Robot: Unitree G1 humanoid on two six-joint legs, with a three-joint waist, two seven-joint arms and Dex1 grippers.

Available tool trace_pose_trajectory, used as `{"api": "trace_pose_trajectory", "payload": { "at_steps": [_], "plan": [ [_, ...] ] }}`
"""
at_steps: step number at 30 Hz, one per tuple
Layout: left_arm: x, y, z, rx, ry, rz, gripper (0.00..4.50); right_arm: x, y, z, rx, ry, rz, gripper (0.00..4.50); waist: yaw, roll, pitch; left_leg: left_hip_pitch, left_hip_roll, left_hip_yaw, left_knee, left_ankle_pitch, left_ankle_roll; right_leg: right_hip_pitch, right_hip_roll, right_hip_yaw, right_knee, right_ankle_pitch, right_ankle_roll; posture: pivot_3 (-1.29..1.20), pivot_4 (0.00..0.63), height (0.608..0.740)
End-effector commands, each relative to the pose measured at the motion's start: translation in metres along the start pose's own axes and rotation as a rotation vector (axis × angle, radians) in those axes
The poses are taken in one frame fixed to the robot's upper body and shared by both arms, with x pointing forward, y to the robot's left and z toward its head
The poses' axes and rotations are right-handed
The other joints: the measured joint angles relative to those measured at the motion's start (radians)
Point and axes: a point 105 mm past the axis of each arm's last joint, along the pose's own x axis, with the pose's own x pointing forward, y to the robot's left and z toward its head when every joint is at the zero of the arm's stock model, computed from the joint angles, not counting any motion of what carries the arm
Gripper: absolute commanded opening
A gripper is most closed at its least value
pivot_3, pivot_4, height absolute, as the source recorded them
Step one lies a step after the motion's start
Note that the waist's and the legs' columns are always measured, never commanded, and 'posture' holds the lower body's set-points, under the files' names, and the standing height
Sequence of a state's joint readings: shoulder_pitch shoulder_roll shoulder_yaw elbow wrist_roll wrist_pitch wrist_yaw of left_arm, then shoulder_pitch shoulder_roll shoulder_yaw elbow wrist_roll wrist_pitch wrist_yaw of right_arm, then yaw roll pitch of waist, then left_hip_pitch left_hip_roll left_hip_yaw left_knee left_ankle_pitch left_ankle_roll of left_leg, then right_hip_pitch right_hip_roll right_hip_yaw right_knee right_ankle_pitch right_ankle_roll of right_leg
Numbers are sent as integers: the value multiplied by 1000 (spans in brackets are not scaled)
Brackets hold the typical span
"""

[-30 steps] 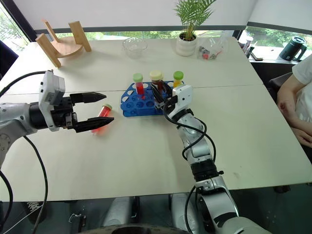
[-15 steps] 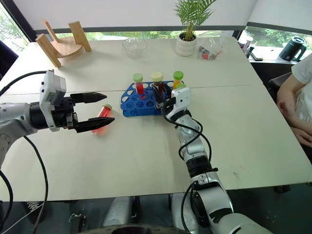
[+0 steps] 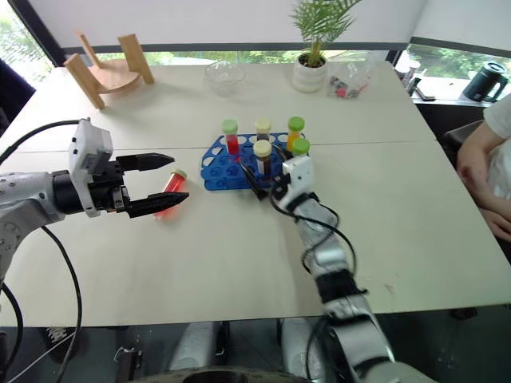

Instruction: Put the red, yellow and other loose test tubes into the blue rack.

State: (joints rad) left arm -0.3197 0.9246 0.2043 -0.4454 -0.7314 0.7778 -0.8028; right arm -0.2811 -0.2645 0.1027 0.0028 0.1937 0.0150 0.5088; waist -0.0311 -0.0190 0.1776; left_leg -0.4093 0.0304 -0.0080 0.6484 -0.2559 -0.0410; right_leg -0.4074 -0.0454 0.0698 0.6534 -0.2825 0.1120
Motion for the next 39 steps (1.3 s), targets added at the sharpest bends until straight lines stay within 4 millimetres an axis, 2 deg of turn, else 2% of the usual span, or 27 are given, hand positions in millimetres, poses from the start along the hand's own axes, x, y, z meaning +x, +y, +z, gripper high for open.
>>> {"api": "trace_pose_trajectory", "payload": {
  "at_steps": [1, 4, 7, 9, 12, 18, 27, 30, 36, 39],
  "plan": [
    [4, 21, -2, 22, 76, 124, 4500, -17, 6, 48, -26, -24, 139, 4451, -3, 0, 0, 1, 0, 0, 1, 0, 0, 1, 0, 0, 0, 0, 0, 0, 150, 740],
    [8, 47, -15, -71, 233, 234, 4500, -41, 12, 73, -122, 61, 361, 4451, -5, 0, 1, 2, 0, -1, 2, 0, 0, 3, 3, 0, 0, 0, 0, 0, 150, 740],
    [10, 66, -29, -169, 370, 284, 4500, -56, 19, 93, -265, 113, 595, 4451, -13, -1, 1, 5, 1, -2, 2, 0, 0, 5, 5, 0, 0, 0, 0, 0, 150, 740],
    [12, 71, -34, -220, 419, 292, 4500, -59, 21, 99, -316, 124, 673, 4451, -17, -2, 1, 6, 1, -2, 1, 0, 0, 5, 5, 1, 0, 0, 0, 0, 150, 740],
    [24, 77, -45, -344, 515, 280, 4500, -52, 23, 113, -404, 102, 761, 4451, -13, -3, 1, 4, 2, -3, -1, -1, 2, 3, 8, 1, 0, 0, 0, 0, 150, 740],
    [51, 83, -52, -427, 634, 280, 4500, -45, 32, 119, -427, 67, 813, 4451, -4, -5, 3, -1, 2, -3, 1, -1, 2, 0, 7, 1, -1, 0, 0, 0, 150, 740],
    [61, 79, -68, -472, 685, 257, 4500, -45, 32, 123, -428, 60, 780, 4451, -8, -5, 3, -1, 1, -2, 2, 0, 2, -1, 5, 0, 1, 0, 0, 0, 150, 740],
    [61, 75, -69, -483, 693, 246, 3712, -45, 31, 123, -428, 65, 773, 4500, -7, -5, 3, -1, 1, -2, 2, 0, 2, -1, 4, 0, 1, 0, 1, 0, 150, 740],
    [48, 79, -67, -513, 688, 284, 906, -46, 28, 121, -431, 69, 752, 4500, -10, -5, 3, -1, 1, -3, 2, 0, 2, -1, 4, 0, 1, 0, 1, 0, 150, 740],
    [33, 86, -56, -514, 637, 312, 824, -47, 26, 118, -421, 81, 731, 4500, -12, -5, 3, -1, 1, -3, 2, 0, 2, -1, 5, 0, 1, 0, 1, 0, 150, 740]
  ]
}}
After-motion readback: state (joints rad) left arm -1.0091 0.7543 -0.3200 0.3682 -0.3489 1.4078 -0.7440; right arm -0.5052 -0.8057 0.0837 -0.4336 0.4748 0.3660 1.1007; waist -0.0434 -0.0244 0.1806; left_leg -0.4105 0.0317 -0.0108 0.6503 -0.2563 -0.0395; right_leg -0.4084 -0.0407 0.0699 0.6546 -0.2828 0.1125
